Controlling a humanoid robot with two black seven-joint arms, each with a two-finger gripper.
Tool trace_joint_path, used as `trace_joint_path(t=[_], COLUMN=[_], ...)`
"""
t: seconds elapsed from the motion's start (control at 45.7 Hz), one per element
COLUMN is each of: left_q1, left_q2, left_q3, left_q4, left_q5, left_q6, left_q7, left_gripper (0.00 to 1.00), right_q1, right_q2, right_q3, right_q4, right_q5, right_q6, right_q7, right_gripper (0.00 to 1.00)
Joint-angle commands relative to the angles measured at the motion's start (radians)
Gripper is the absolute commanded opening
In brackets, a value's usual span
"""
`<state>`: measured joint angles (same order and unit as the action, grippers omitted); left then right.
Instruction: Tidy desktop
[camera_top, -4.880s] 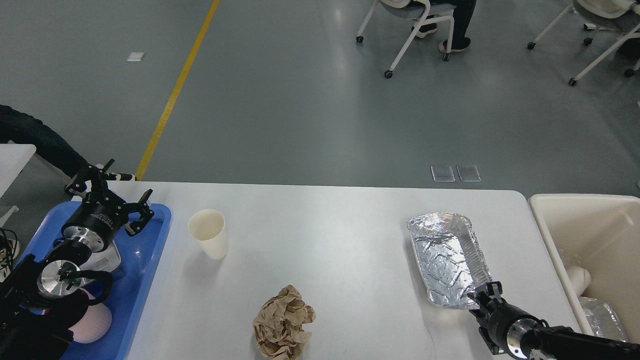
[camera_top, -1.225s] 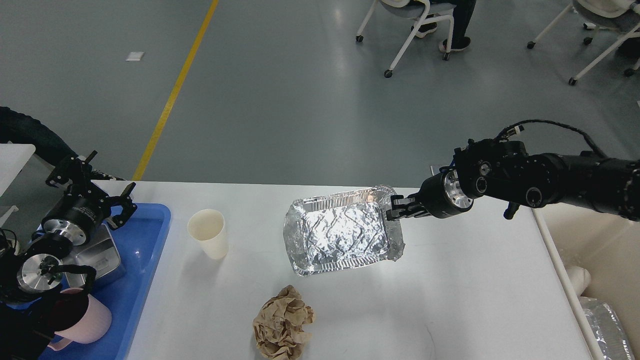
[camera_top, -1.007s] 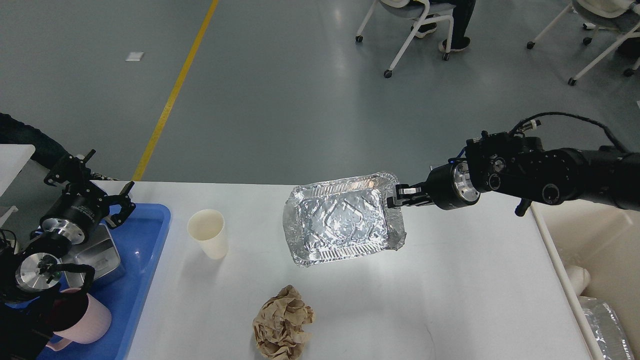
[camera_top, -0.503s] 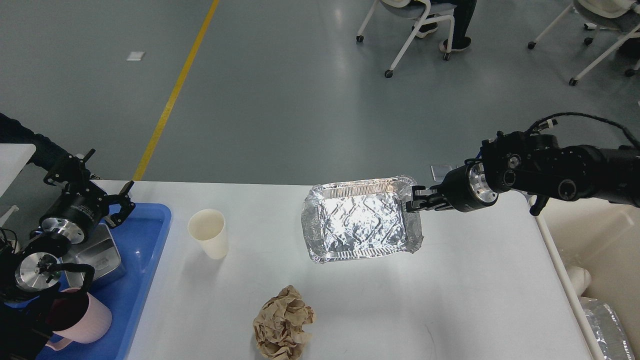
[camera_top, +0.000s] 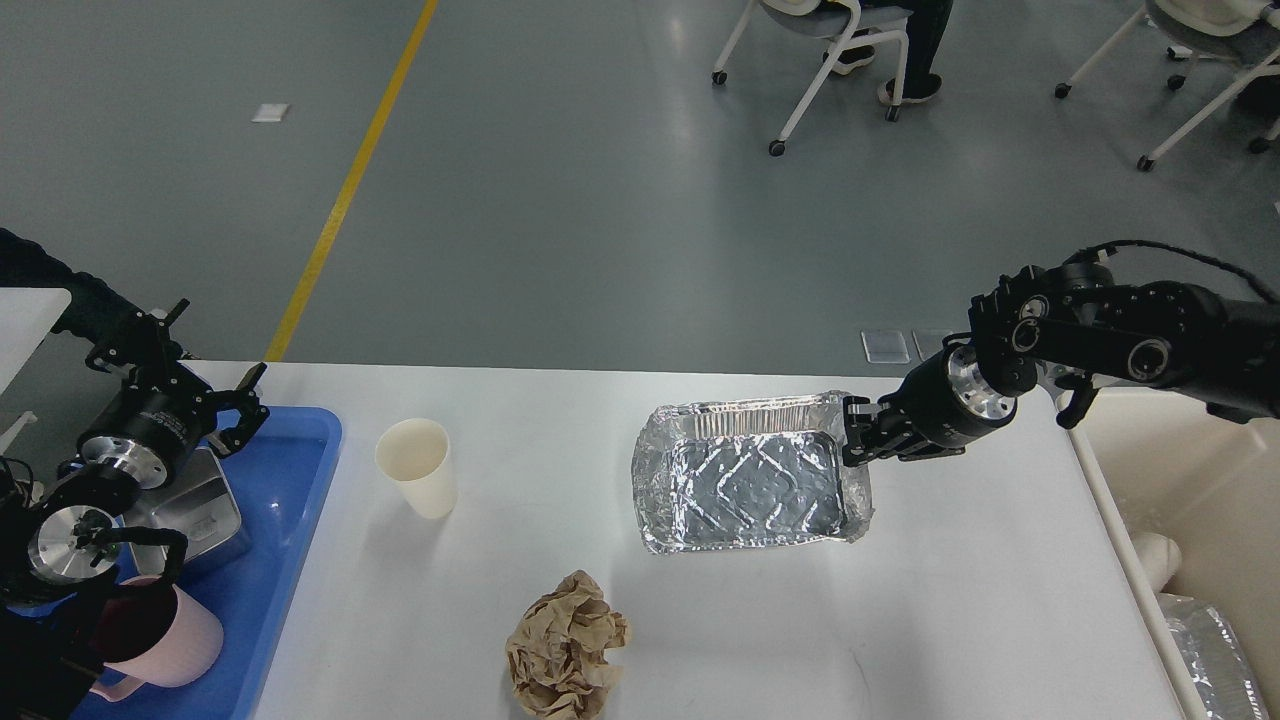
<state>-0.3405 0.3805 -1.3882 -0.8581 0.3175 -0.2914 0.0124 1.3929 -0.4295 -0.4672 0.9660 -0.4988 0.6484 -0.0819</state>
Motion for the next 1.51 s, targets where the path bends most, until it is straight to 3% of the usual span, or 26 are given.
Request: trace_joint_path(t=[0.0, 0.197, 0.394, 0.766, 1.05, 1.204, 1.357, 1.488], left_q1=[0.0, 0.002, 0.0, -0.017, -0.149, -0.155, -0.184, -0.225], left_q2=[0.001, -0.003, -0.003, 0.047, 0.224, 0.302, 0.414, 0.552], left_q3=[0.0, 0.0, 0.0, 0.084, 0.353, 0.486, 0.649, 0.773], left_q4=[-0.001, 0.001, -0.001, -0.001, -0.005, -0.162, -0.361, -0.466], left_q5=[0.0, 0.002, 0.002, 0.002, 0.008, 0.025, 0.193, 0.304], left_q6=[0.0, 0.003, 0.006, 0.023, 0.25, 0.287, 0.403, 0.391], left_q7=[0.0, 0.0, 0.0, -0.012, 0.004, 0.003, 0.003, 0.011], left_gripper=[0.97, 0.97, 0.97, 0.97, 0.97, 0.97, 0.97, 0.97], right_q1=[-0.052, -0.061, -0.09, -0.115, -0.11, -0.104, -0.098, -0.098], right_q2=[-0.006, -0.011, 0.017, 0.014, 0.014, 0.012, 0.014, 0.012], right_q3=[0.104, 0.165, 0.226, 0.232, 0.232, 0.232, 0.231, 0.232], right_q4=[-0.001, -0.012, -0.016, 0.017, 0.04, 0.056, 0.059, 0.068], right_q5=[0.045, 0.236, 0.273, 0.267, 0.255, 0.253, 0.253, 0.253], right_q6=[0.008, -0.044, -0.111, -0.125, -0.136, -0.138, -0.138, -0.138], right_q7=[-0.097, -0.142, -0.173, -0.179, -0.179, -0.179, -0.179, -0.179], right_gripper=[0.0, 0.0, 0.0, 0.0, 0.0, 0.0, 0.0, 0.0])
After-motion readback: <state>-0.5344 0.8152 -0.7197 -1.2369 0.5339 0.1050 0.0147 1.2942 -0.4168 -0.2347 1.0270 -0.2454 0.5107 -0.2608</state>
